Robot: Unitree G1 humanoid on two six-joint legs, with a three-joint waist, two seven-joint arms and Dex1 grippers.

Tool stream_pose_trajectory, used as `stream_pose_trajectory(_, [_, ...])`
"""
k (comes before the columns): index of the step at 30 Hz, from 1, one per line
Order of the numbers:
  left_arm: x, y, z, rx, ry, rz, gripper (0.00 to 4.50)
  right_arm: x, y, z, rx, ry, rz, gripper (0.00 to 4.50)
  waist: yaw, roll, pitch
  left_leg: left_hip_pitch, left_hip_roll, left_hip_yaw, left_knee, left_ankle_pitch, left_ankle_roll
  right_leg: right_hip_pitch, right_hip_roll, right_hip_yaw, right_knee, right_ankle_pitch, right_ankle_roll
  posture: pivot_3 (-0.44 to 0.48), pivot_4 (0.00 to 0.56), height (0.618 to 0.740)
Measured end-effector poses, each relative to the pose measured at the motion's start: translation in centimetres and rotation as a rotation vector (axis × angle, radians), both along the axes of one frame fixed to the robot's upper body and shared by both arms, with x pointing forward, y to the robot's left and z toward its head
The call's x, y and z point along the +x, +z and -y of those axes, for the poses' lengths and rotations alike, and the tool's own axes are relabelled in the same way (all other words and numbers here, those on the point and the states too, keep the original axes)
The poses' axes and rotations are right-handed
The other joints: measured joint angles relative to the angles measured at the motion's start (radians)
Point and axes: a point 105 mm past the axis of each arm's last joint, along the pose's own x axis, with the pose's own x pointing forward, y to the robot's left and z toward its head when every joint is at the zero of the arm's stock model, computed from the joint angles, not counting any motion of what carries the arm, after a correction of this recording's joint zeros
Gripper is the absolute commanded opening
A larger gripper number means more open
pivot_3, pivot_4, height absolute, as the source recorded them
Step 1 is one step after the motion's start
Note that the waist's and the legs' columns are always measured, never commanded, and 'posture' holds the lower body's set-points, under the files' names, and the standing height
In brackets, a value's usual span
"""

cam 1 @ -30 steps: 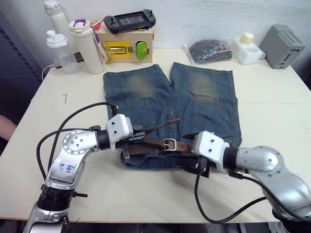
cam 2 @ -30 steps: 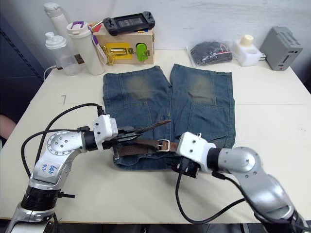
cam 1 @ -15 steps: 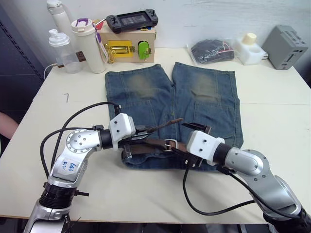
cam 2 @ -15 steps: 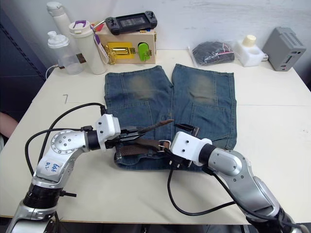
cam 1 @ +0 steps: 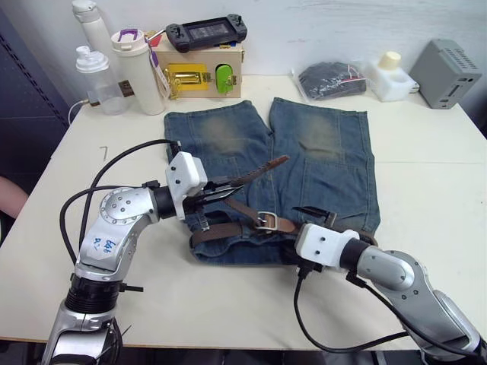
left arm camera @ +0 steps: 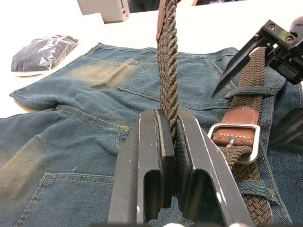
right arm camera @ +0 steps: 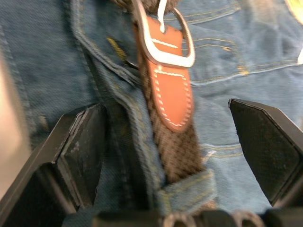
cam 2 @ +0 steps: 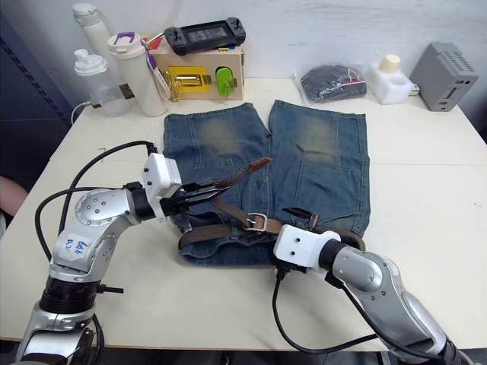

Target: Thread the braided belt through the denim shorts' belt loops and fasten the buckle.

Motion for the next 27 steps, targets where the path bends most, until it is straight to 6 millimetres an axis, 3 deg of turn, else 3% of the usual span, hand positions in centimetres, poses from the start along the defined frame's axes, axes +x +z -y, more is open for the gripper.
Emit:
stream_pose_trajectory(3, [0.0,-0.1,0.0,0.000,0.003,-0.005,0.00,0.5,-0.1,0.4,-0.003,-0.050,0.026,4.42,0.000,0.000,0.000,0.000,0.000,0.000,0.000,0.000,0.000,0.000,0.000,0.000,0.000,0.000,0.000,0.000,0.150,0.645])
stream_pose_trajectory(6, [0.1,-0.2,-0.1,0.000,0.009,-0.012,0.00,0.8,0.1,0.4,0.013,-0.078,0.053,3.66,-0.001,0.000,0.000,0.000,0.000,0.000,0.000,0.000,0.000,-0.001,0.000,0.000,0.001,0.000,0.000,0.000,0.150,0.645])
stream_pose_trajectory(14, [0.1,-0.8,-0.4,0.028,0.028,-0.023,0.00,1.1,0.8,-0.1,0.029,-0.093,0.112,0.04,-0.001,0.000,0.000,0.000,0.000,0.000,0.000,0.000,0.000,-0.001,0.000,0.001,0.002,0.000,0.000,0.000,0.150,0.645])
stream_pose_trajectory(22, [0.6,-2.9,-0.9,0.149,0.060,-0.041,0.00,1.4,1.8,-1.6,0.045,-0.068,0.171,0.04,-0.002,0.000,0.000,-0.001,-0.001,0.002,0.000,0.000,0.000,-0.006,-0.001,0.004,0.007,0.000,0.000,0.000,0.150,0.645])
stream_pose_trajectory(27, [0.7,-3.3,-1.1,0.186,0.071,-0.039,0.00,1.5,1.7,-2.1,0.055,-0.079,0.164,0.04,-0.004,0.000,0.000,-0.007,-0.001,0.006,0.002,0.000,-0.001,-0.016,-0.001,0.007,0.015,0.000,0.000,0.000,0.150,0.645])
